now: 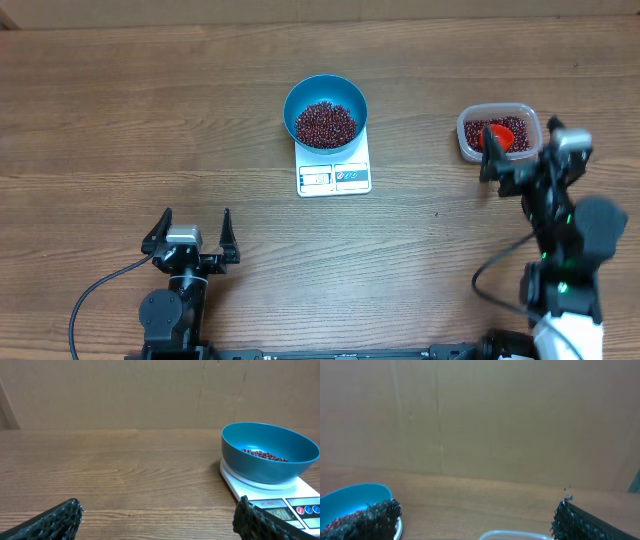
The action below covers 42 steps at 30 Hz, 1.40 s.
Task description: Scoop item into bowl and weigh 150g on scale
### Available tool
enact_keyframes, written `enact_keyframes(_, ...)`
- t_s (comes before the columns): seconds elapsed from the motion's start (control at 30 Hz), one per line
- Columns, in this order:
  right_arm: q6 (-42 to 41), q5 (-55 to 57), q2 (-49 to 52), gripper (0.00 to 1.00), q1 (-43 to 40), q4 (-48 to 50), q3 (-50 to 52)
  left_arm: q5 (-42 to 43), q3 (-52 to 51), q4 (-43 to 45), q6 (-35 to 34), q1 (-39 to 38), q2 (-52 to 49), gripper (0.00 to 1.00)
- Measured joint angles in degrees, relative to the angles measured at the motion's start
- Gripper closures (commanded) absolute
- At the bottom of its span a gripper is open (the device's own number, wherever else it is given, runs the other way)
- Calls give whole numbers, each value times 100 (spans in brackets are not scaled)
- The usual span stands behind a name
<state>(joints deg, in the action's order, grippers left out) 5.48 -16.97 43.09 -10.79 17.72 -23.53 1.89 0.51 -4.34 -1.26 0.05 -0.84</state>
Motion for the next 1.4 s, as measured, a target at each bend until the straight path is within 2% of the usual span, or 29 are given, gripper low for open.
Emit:
enact_keyframes(0.2,-68,-17,-935,0,0,675,1073,2,0,0,0,0,0,0)
enact_keyframes(0.7,-81,-17,-2612,0,0,662,2142,2,0,0,0,0,0,0)
enact_keyframes(1.2,-81,-15,-3849,0,4,-1019,2247,0,0,0,0,0,0,1)
enact_keyframes(1.4,-81,-4,-4118,0,76,-1357,2247,2,0,0,0,0,0,0)
